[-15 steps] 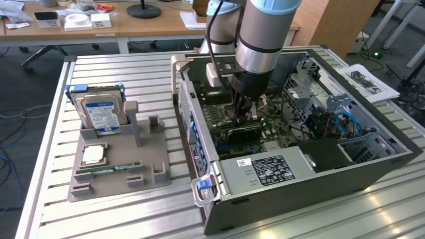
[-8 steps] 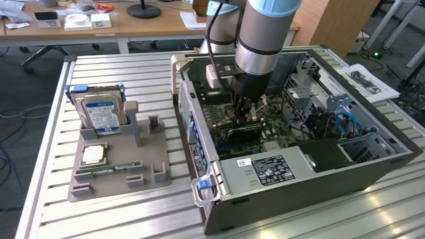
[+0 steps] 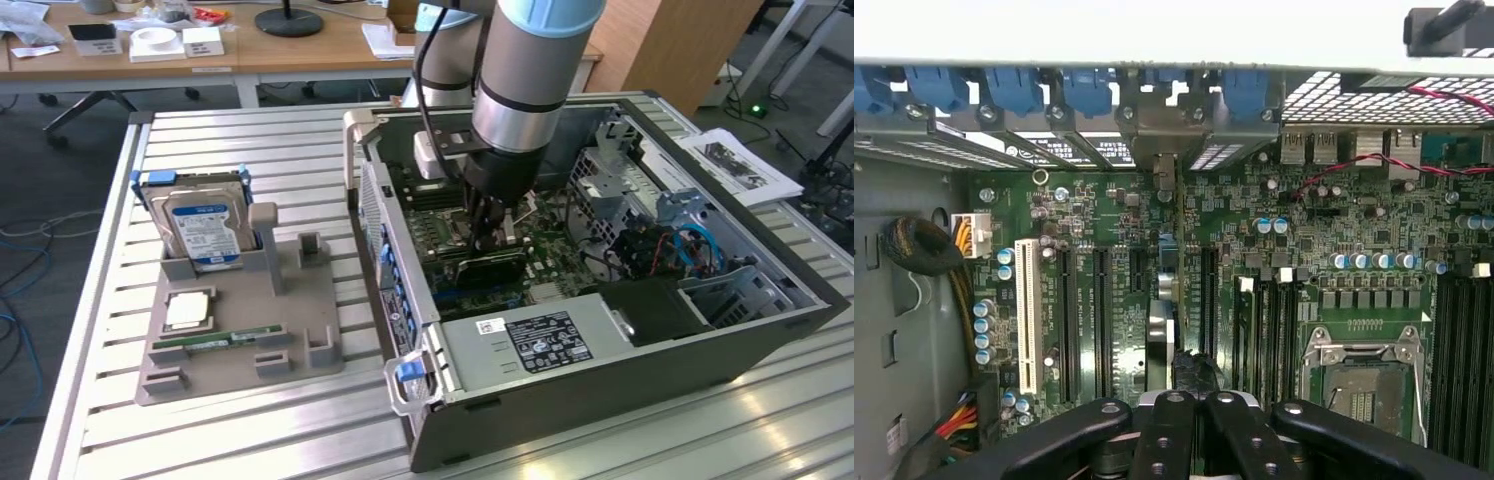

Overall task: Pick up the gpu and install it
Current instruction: 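Press down on the gpu until it lock into place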

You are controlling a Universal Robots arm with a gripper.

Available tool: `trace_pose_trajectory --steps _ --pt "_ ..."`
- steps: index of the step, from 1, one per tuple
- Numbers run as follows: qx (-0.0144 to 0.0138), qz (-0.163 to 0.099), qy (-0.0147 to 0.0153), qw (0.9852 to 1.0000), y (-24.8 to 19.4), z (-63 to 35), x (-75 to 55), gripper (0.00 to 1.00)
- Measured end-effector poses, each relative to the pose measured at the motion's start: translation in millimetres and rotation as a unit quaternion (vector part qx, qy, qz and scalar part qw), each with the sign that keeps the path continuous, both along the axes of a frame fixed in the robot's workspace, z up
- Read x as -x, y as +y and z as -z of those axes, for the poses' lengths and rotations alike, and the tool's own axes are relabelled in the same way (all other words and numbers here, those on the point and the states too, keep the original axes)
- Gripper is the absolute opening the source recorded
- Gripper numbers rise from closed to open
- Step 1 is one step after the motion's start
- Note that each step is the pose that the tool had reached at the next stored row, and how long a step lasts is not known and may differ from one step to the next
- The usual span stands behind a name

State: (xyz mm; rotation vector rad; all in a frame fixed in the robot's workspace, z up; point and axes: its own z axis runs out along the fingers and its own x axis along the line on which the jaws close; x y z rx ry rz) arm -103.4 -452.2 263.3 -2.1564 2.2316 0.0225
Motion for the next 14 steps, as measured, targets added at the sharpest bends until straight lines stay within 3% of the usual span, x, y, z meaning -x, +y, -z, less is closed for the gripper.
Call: trace_pose_trajectory --steps 14 --pt "0.0000 0.000 0.0000 1.0000 0.0 1.3 0.4 0.11"
